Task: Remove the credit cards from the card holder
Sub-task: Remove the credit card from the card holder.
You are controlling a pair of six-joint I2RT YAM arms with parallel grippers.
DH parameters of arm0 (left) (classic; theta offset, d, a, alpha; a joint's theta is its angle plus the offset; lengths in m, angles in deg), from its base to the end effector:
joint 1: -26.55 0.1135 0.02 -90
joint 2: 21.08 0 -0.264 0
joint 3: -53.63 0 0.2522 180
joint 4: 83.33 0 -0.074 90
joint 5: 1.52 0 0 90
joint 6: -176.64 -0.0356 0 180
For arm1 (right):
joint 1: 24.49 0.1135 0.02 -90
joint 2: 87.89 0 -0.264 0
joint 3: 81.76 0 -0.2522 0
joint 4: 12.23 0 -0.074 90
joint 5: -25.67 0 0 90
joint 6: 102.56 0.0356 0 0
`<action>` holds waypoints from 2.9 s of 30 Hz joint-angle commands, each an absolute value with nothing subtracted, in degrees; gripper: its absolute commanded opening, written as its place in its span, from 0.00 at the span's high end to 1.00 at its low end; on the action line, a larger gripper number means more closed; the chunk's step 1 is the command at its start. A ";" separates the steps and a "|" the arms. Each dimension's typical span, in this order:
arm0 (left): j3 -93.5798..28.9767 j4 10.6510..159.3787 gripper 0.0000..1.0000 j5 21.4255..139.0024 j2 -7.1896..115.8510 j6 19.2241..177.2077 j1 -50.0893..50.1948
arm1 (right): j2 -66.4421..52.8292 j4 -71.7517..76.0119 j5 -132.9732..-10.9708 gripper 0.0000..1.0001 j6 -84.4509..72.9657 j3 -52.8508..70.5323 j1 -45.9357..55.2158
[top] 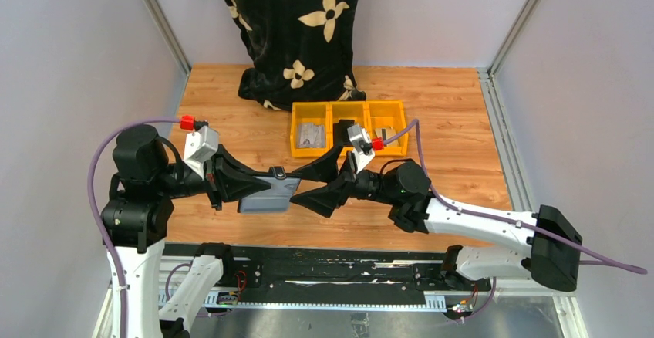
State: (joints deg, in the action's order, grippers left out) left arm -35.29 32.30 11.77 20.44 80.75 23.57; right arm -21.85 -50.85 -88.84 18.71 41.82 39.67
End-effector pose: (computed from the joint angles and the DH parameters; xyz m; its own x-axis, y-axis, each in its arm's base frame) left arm 0.0698 -0.0383 0.4502 -0.1933 0.0337 -0.9806 0.9665 0.1787 -0.1844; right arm 0.0976 0.2355 0.3642 -0.3266 0.4093 -0.8520 -0.9448 -0.1666 0.2821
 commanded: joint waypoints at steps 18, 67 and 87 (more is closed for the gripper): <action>-24.81 57.98 0.64 26.61 11.75 106.76 23.39 | -10.37 -70.53 -97.50 1.00 37.87 36.55 33.26; -16.71 36.74 1.00 7.08 18.42 86.70 23.29 | 5.48 46.07 -115.43 0.81 -15.49 -24.87 35.64; -13.91 72.48 1.00 26.68 15.13 119.34 23.39 | -15.80 -16.58 -108.12 0.43 31.35 17.73 26.95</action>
State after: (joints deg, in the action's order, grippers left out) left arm -15.97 54.73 24.16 18.58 104.70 23.48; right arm -16.75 -2.61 -105.54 20.33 13.17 26.63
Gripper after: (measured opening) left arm 0.050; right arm 0.573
